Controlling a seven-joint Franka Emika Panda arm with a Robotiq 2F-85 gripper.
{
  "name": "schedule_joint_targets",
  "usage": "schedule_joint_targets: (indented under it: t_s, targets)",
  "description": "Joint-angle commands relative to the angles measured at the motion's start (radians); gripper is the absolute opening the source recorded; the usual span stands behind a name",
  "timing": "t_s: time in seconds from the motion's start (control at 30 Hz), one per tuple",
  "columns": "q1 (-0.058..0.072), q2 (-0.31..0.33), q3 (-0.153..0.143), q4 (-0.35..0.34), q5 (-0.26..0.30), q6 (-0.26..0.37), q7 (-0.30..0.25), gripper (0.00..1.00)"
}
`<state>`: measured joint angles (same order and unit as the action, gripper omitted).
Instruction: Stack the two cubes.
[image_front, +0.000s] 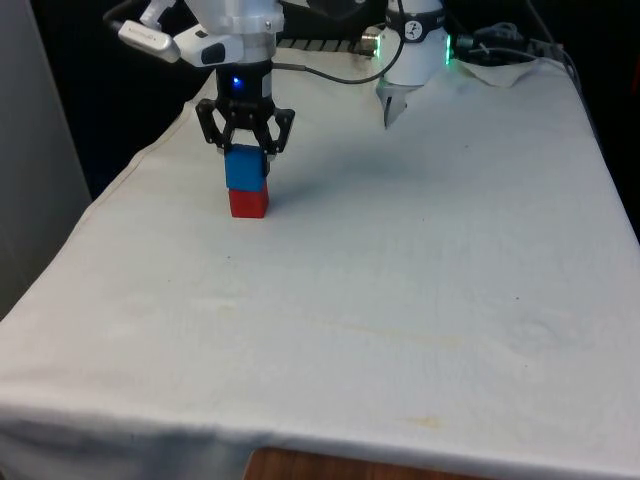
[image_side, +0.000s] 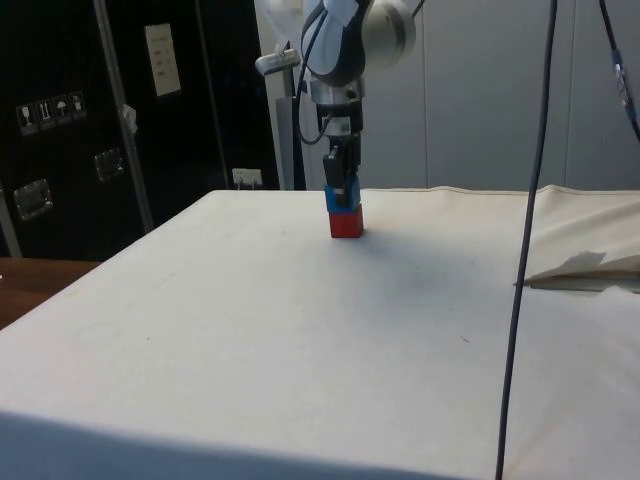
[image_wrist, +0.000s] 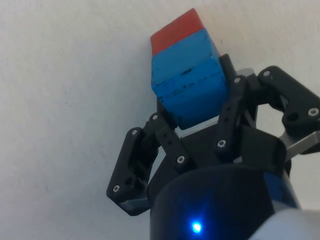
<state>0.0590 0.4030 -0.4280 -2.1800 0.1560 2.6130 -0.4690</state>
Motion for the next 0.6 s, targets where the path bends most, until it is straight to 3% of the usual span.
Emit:
schedule_joint_targets:
  t_s: [0.0,0.03,0.23,0.3,0.33,0.5,0.53,0.57]
  targets:
    - [0.0,0.0,0.0,0.0,0.0,0.0,0.0,0.02]
    - [-0.005,-0.001,0.008,-0.002,0.012,0.01,-0.008,0.02]
    - [-0.003,0.0,0.004,-0.001,0.006,0.007,-0.004,0.02]
    - [0.0,0.0,0.0,0.0,0.0,0.0,0.0,0.17]
    - [-0.002,0.001,0.003,-0.001,0.004,0.006,-0.003,0.17]
    - [-0.001,0.001,0.002,-0.001,0.003,0.005,-0.002,0.66]
    - [-0.001,0.001,0.002,-0.001,0.003,0.005,-0.002,0.9]
    - [-0.001,0.001,0.002,-0.001,0.003,0.005,-0.002,0.98]
